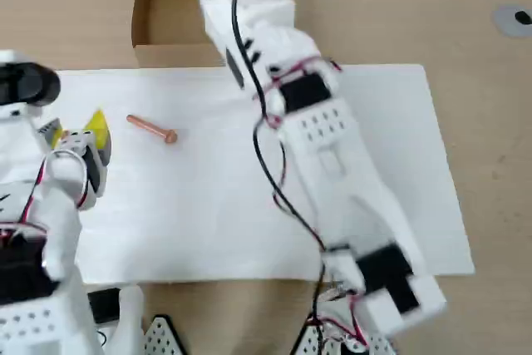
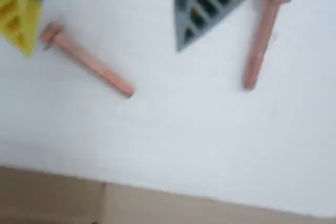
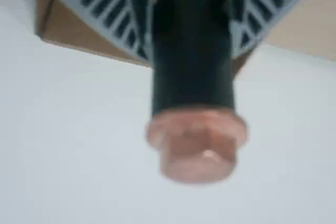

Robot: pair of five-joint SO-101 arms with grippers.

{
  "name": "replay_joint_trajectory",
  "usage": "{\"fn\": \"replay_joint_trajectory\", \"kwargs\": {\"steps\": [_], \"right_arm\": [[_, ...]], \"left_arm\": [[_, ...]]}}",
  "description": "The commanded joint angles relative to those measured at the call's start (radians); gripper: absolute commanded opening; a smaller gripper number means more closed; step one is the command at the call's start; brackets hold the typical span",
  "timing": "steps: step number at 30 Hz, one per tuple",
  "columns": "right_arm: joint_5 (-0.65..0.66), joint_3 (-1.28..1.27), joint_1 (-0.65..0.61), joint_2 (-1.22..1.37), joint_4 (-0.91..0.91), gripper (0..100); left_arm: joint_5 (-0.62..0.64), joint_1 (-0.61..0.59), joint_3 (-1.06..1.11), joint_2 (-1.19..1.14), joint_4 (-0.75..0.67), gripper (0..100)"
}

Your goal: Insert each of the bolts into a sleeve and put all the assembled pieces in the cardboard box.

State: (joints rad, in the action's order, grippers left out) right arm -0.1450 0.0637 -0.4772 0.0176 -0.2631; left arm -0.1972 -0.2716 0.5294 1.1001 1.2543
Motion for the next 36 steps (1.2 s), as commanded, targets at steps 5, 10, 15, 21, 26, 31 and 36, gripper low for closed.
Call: {"fn": "replay_joint_trajectory", "kwargs": {"steps": [5, 10, 15, 21, 26, 31, 36], "right_arm": [[0.011, 0.418, 0.101, 0.426, 0.261, 0.9], [0.011, 0.699, 0.108, 0.694, 0.203, 0.9], [0.012, 0.940, 0.117, 0.940, 0.180, 0.9], [0.012, 1.159, 0.134, 1.161, 0.060, 0.9], [0.014, 1.288, 0.137, 1.265, -0.051, 1.0], [0.135, 1.325, 0.119, 1.294, -0.184, 1.2], [0.176, 1.326, 0.117, 1.290, -0.229, 2.4]], "left_arm": [[-0.026, -0.048, 0.193, -0.002, -0.206, 19], [-0.023, -0.068, 0.229, 0.012, -0.204, 19], [-0.026, -0.072, 0.272, 0.031, -0.210, 19], [-0.026, -0.068, 0.319, 0.071, -0.207, 19], [-0.026, -0.066, 0.351, 0.108, -0.206, 19], [-0.025, -0.066, 0.385, 0.154, -0.204, 19], [-0.026, -0.069, 0.365, 0.234, -0.110, 19]]}}
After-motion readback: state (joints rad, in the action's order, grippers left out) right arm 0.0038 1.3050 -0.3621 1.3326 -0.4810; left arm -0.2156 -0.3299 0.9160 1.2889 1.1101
